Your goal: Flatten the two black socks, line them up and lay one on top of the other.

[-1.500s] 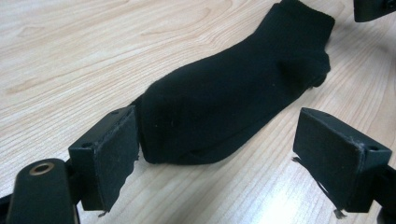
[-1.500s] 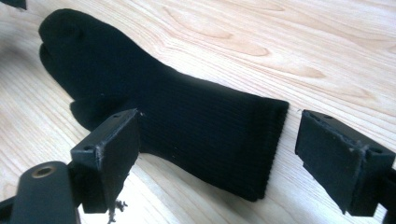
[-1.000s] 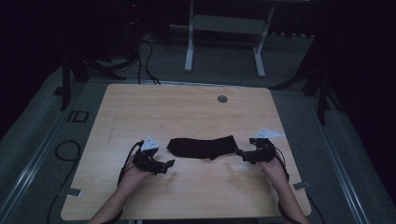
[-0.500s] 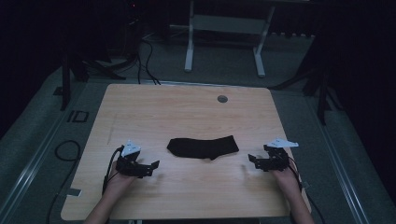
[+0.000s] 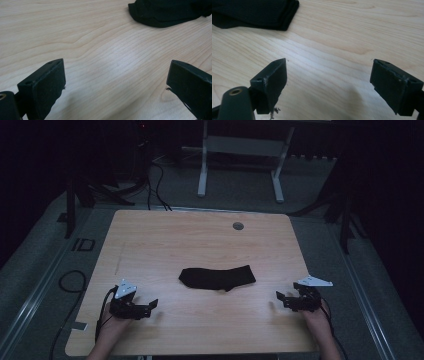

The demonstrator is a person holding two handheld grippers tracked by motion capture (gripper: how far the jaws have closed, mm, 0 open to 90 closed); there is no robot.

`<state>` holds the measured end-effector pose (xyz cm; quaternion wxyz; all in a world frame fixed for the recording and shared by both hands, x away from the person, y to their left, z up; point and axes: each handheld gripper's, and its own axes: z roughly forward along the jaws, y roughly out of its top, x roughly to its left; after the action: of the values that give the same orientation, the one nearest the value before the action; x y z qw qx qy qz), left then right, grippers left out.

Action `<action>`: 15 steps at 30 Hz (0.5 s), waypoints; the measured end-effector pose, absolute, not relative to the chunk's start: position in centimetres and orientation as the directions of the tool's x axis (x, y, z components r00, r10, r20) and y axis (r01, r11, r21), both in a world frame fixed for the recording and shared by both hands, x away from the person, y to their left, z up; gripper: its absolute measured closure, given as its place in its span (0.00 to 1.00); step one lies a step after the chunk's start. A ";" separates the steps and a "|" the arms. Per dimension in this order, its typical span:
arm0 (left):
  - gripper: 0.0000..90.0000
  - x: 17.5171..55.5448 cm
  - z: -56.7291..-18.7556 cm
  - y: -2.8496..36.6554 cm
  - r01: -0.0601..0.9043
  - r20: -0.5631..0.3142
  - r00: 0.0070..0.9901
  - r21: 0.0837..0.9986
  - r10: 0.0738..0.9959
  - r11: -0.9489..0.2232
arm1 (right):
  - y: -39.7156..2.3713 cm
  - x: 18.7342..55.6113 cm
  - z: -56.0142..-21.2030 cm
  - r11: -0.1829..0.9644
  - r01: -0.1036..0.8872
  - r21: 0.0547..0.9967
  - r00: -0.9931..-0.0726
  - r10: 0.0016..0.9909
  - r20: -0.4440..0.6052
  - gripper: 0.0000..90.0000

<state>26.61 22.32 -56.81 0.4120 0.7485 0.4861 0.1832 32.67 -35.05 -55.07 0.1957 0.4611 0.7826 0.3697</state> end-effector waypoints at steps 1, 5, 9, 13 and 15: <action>0.03 26.4 -56.8 22.5 0.574 -0.130 0.456 0.799 0.881 -0.179 | -35.2 32.5 -55.1 0.300 0.576 0.761 -0.493 0.870 0.030 0.15; 0.03 25.8 -56.9 23.0 0.572 -0.132 0.456 0.801 0.880 -0.177 | -36.1 31.8 -54.9 0.275 0.572 0.773 -0.468 0.883 0.032 0.15; 0.04 25.1 -56.9 23.5 0.550 -0.114 0.461 0.815 0.880 -0.183 | -36.8 31.2 -54.8 0.261 0.570 0.779 -0.451 0.892 0.031 0.16; 0.05 24.7 -56.8 23.9 0.557 -0.137 0.451 0.816 0.882 -0.158 | -37.5 30.7 -55.0 0.246 0.577 0.779 -0.434 0.900 0.038 0.16; 0.05 24.7 -56.8 24.0 0.566 -0.142 0.447 0.810 0.883 -0.156 | -37.6 30.6 -55.1 0.243 0.578 0.779 -0.429 0.902 0.037 0.16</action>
<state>24.70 23.98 -56.83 0.4248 0.7370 0.4914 0.1867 30.65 -37.60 -55.07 0.2168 0.4883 0.7579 0.3744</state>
